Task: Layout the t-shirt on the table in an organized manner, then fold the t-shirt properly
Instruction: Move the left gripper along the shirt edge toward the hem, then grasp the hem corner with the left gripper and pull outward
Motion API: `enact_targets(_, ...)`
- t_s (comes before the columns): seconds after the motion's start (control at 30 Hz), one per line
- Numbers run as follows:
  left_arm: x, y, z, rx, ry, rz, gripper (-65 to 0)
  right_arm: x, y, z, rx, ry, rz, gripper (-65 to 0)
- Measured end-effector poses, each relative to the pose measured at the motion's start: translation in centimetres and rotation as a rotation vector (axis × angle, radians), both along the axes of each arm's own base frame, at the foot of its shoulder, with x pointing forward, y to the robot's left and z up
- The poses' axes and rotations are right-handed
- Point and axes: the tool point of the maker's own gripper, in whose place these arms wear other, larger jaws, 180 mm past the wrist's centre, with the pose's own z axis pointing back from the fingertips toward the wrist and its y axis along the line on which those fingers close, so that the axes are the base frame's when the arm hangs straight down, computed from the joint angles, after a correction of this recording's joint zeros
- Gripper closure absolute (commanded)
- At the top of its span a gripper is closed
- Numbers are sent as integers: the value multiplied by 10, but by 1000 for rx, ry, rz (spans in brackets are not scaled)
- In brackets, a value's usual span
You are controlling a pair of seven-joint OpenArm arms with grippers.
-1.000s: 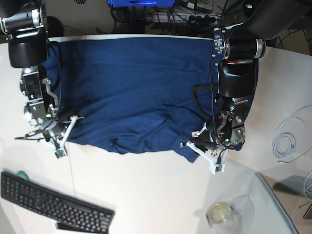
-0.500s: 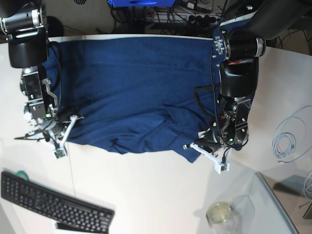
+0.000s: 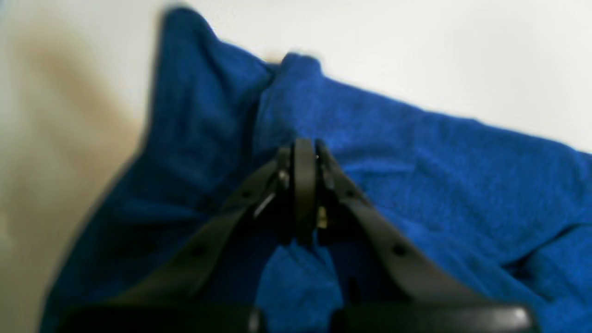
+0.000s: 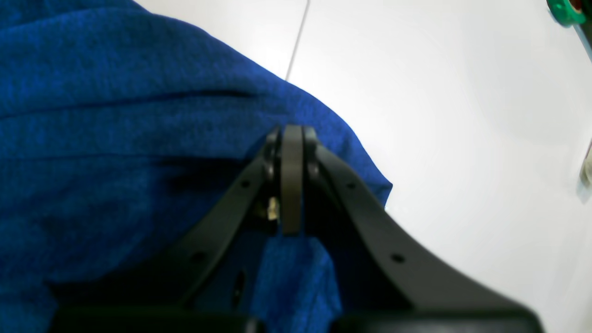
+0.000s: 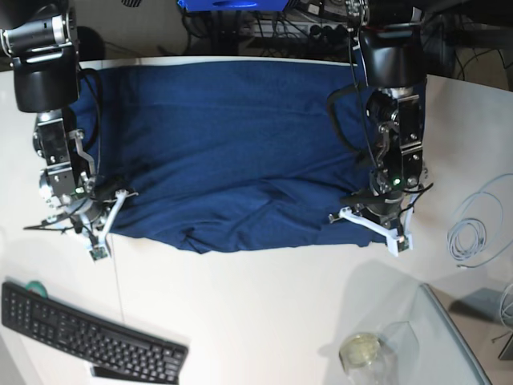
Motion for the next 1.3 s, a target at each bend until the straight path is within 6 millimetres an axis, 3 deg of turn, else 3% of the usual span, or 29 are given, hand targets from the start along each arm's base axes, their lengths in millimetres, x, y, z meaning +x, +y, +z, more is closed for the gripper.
enact_targets(0.1,-6,7,12,18,-33,51,0,0,1,0,2,1,1,-2)
enact_targets(0.3,-10,0,26,11,-73,86,0,0,3,0,5,-1,3,-2)
enact_targets(0.5,-23,0,0,-4,7,101,0,0,1,0,10,-2,-9,-5)
enact_targets(0.57,-25,0,-1,-3,9,101,0,1,-10,4,34,-19,-66,-54)
enact_targets(0.63,-23,0,0,-3,3,101,0,2,-25,8,41,-34,-117,-143)
enact_targets(0.73,-23,1,2,-1,-3,101,-206,5,-37,13,34,-47,-141,-257)
enact_targets(0.8,-26,2,9,9,-18,96,-364,7,-33,15,42,-37,-93,-326)
enact_targets(0.9,-27,13,24,45,-54,95,-523,18,-27,21,70,-20,0,-425)
enact_targets(1.0,-19,31,40,92,-93,94,-548,26,-32,18,84,16,30,-489)
enact_targets(1.17,-13,58,54,156,-108,92,-538,21,-28,-11,139,124,6,-488)
enact_targets(1.3,-14,78,60,208,-105,90,-538,21,-27,-19,172,105,2,-488)
